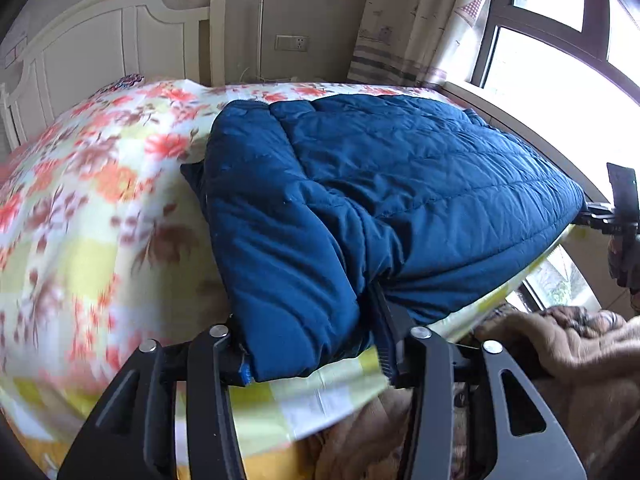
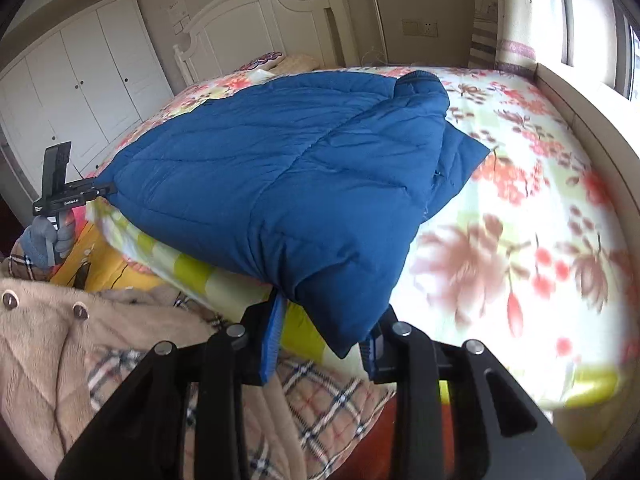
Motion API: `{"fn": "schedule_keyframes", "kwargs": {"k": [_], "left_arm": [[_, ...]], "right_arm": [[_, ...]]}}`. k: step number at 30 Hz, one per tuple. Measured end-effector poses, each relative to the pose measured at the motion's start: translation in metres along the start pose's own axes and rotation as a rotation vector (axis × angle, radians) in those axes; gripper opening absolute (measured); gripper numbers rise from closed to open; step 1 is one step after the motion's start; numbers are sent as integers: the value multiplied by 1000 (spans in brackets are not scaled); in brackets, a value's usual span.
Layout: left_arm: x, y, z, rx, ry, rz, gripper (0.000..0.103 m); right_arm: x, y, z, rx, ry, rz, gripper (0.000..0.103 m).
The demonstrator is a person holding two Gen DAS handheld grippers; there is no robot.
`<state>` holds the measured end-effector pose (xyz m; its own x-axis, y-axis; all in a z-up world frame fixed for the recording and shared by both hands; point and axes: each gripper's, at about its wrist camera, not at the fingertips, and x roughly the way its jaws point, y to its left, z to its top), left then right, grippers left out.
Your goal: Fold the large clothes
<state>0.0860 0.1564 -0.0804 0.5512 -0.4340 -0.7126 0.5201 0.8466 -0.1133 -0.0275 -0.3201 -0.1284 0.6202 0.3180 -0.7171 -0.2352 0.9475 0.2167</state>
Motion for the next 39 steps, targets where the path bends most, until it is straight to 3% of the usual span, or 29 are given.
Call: {"fn": "schedule_keyframes", "kwargs": {"k": [1,2,3,4,7,9,11,13,15,18,21,24,26,27,28,30,33,39], "left_arm": [[-1,1,-6,-4,7,13,65],[-2,3,-8,-11,4,21,71],[-5,7,-9,-26,-11,38,83],[-11,9,-8,-36,-28,56,88],[-57,10,8,-41,-197,128,97],[-77,7,26,-30,-289,172,97],[-81,-2,57,-6,-340,199,97],[-65,-13,88,-11,-321,200,97],[-26,-31,125,19,-245,194,97],[39,-53,167,102,-120,243,97],[101,-49,194,104,16,292,97],[143,-40,204,85,88,338,97],[167,-32,208,60,125,349,97],[177,-31,207,52,133,339,97],[191,-30,206,45,143,326,97],[213,-31,203,25,163,330,99],[223,-35,205,42,157,335,99],[221,-32,201,22,140,312,99]], "right_arm": [[-4,-1,-6,14,-1,-2,48],[-9,-6,-10,30,-5,0,63],[-23,-12,-9,42,-47,-39,68],[-37,-18,-5,56,-89,-62,69],[-83,-37,20,117,-248,-137,76],[-92,-34,49,76,-305,-185,77],[-82,-18,80,26,-318,-174,77],[-48,15,120,-62,-279,-143,76],[-9,54,147,-167,-223,-162,75],[54,102,188,-283,-125,-153,69],[111,130,223,-349,-39,-149,45],[161,130,245,-350,46,-149,41],[183,114,241,-331,97,-165,41],[202,100,236,-325,136,-233,40],[212,82,230,-294,150,-221,41],[207,49,229,-143,102,-83,37],[203,33,227,-56,67,-32,29],[197,48,234,-88,99,-72,31]]}}
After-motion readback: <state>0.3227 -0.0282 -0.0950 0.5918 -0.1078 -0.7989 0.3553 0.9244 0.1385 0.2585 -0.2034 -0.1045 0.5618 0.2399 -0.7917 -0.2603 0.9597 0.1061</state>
